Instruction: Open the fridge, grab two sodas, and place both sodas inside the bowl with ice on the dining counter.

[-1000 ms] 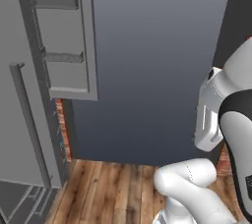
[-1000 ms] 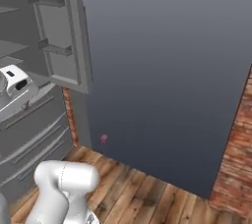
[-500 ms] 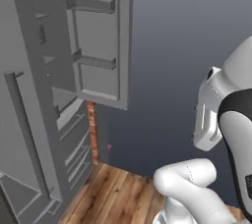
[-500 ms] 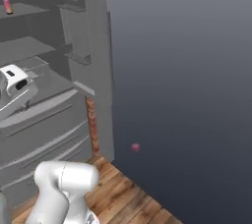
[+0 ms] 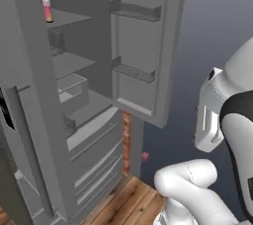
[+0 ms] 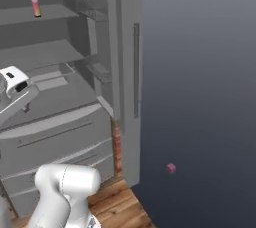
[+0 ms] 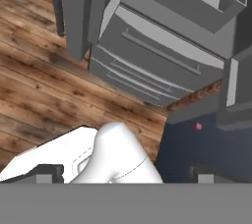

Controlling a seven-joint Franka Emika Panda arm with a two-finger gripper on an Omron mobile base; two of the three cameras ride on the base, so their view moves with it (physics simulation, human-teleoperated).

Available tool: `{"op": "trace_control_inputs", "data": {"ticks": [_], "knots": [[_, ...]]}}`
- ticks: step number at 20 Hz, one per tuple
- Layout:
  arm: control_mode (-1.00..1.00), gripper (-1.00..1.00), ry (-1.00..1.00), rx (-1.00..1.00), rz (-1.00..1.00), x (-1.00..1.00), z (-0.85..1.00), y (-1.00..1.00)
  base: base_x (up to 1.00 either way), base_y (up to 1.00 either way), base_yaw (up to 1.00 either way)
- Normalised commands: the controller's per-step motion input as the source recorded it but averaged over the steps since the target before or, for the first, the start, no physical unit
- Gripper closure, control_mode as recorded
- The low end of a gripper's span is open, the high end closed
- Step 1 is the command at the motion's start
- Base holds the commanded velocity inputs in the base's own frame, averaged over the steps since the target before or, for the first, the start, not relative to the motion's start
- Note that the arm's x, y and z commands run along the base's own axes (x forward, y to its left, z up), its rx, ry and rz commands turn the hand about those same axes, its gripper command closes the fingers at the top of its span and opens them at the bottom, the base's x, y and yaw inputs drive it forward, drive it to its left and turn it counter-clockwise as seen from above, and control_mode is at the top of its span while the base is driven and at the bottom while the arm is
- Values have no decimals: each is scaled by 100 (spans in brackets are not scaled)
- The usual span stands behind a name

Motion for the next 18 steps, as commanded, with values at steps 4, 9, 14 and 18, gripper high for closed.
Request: {"op": "trace_control_inputs", "data": {"ticks": [4, 9, 14, 18], "knots": [[100, -100, 0, 0, 0, 0, 0, 0, 86, -15, 48], [100, -100, 0, 0, 0, 0, 0, 0, 57, -8, 48], [100, -100, 0, 0, 0, 0, 0, 0, 63, -8, 45], [100, -100, 0, 0, 0, 0, 0, 0, 49, -34, 39]]}}
